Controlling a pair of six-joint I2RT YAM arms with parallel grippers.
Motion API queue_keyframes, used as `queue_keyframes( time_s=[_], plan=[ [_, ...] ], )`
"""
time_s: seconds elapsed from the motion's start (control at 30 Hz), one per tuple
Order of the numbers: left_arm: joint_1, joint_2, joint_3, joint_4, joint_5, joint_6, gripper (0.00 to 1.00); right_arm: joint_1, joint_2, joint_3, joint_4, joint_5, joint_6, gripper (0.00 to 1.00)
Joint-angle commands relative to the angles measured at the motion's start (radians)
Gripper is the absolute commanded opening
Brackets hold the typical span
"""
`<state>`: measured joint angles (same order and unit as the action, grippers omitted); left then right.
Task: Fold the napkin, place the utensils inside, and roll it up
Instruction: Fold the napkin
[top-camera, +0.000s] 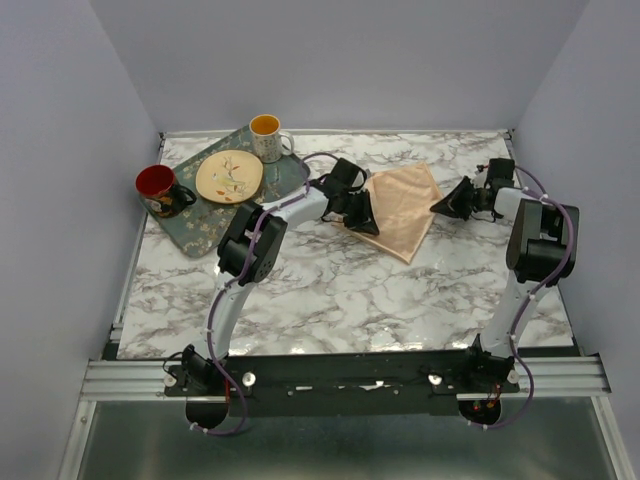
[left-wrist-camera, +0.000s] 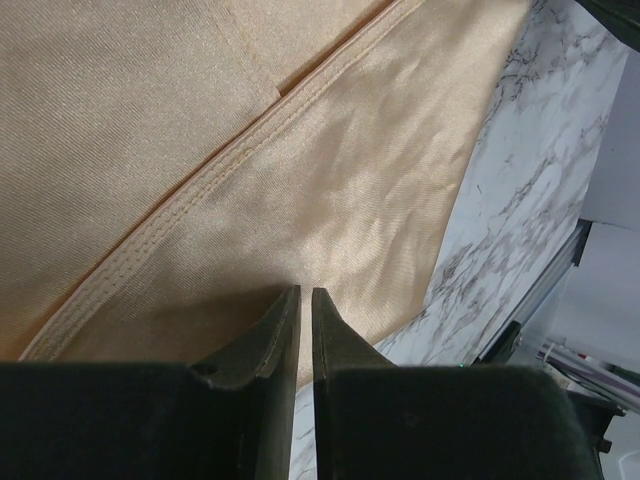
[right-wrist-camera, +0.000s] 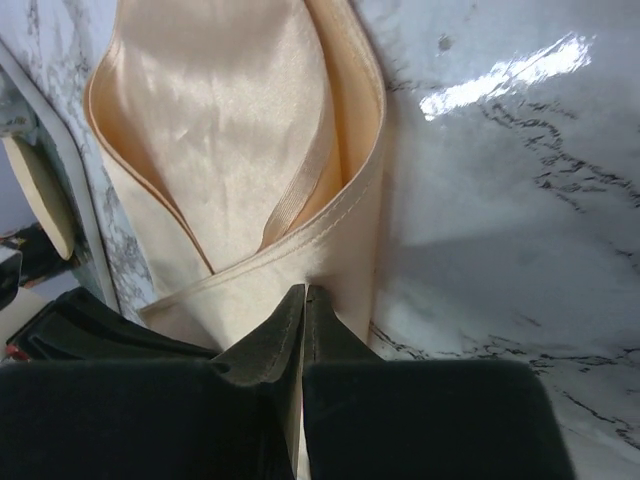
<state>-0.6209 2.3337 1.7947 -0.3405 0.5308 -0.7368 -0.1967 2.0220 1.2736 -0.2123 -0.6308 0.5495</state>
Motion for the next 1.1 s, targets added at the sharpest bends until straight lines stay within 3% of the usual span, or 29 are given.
queue_keyframes(
  time_s=[0.0, 0.3, 0.47, 0.73, 1.0, 1.07],
  plan=[
    [0.007, 0.018, 0.054, -0.040, -0.006, 0.019, 0.18, -0.007, 0.064, 0.075, -0.096, 0.074, 0.029, 0.11],
    [0.007, -0.019, 0.130, -0.103, -0.020, 0.043, 0.23, -0.007, 0.171, 0.277, -0.193, 0.164, -0.034, 0.13],
    [0.027, -0.101, 0.117, -0.127, -0.057, 0.060, 0.27, -0.003, 0.137, 0.319, -0.208, 0.210, -0.126, 0.14],
    [0.096, -0.338, -0.141, -0.080, -0.137, 0.091, 0.38, 0.098, -0.117, 0.294, -0.289, 0.414, -0.253, 0.26],
    [0.187, -0.645, -0.484, 0.040, -0.167, 0.045, 0.43, 0.403, -0.269, 0.144, -0.326, 0.620, -0.395, 0.50],
    [0.205, -0.672, -0.532, 0.096, -0.146, 0.030, 0.44, 0.443, -0.269, 0.116, -0.311, 0.550, -0.364, 0.51]
  ],
)
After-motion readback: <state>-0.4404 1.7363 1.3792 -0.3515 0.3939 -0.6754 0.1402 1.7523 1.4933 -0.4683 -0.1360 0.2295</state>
